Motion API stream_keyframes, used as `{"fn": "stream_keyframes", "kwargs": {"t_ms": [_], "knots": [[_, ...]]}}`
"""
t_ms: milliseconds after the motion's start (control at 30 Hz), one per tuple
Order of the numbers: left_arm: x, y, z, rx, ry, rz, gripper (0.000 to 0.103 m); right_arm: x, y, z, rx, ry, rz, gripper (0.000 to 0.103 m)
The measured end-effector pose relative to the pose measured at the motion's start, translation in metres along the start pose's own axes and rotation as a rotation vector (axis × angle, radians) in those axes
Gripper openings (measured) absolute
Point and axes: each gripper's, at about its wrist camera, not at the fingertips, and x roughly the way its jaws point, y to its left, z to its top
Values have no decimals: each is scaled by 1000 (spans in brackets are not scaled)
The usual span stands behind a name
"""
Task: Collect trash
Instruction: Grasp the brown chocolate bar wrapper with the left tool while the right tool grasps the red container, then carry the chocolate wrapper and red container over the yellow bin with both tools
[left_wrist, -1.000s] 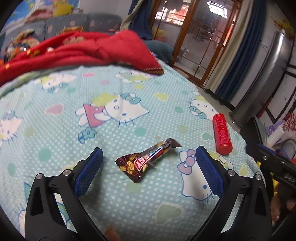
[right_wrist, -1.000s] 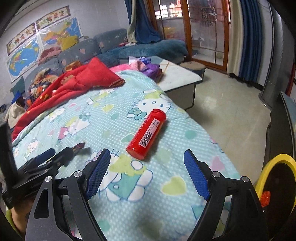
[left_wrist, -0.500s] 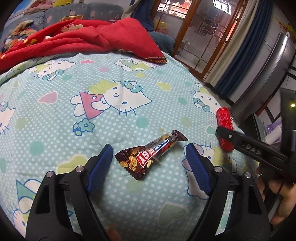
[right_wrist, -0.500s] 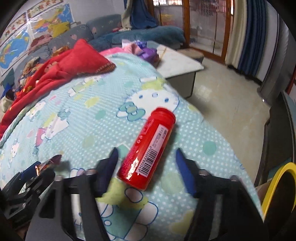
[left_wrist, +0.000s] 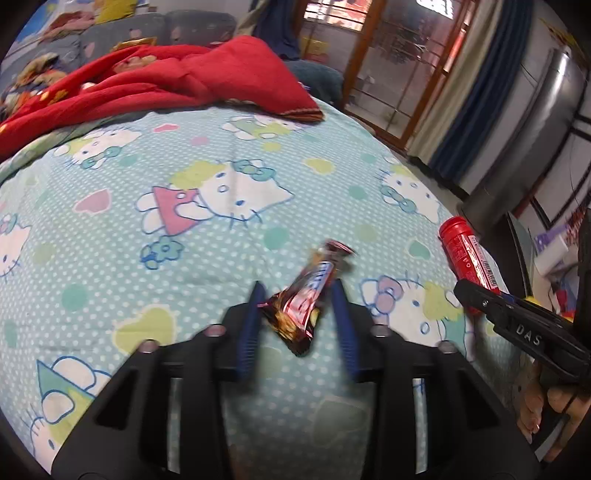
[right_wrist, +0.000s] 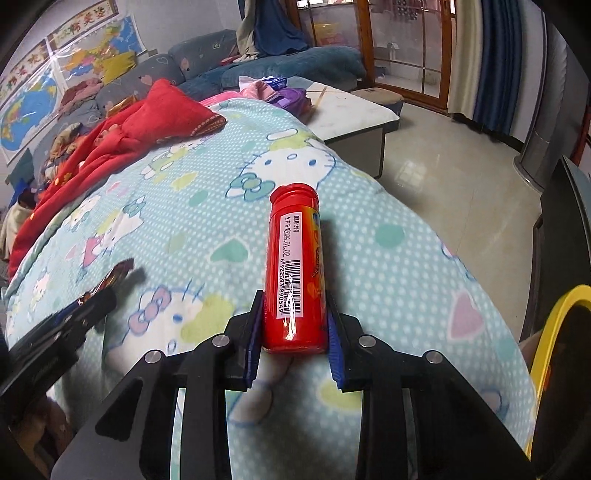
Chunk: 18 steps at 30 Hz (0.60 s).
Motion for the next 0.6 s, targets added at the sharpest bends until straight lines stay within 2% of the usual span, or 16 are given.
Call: {"fn": "stream_keyframes", "kwargs": {"t_ms": [67, 133, 367, 600], "knots": [[-1, -6, -2, 28, -1, -12, 17, -6, -1, -7, 6, -1, 12, 29], [-3, -10, -4, 43, 0, -29, 16, -12, -2, -12, 6, -5, 24, 29], [-22, -29, -10, 62, -39, -108, 15, -40, -13, -23, 26, -31, 72, 28], [-33, -59, -14, 73, -36, -201, 15, -79, -41, -35, 34, -93, 59, 28]]}}
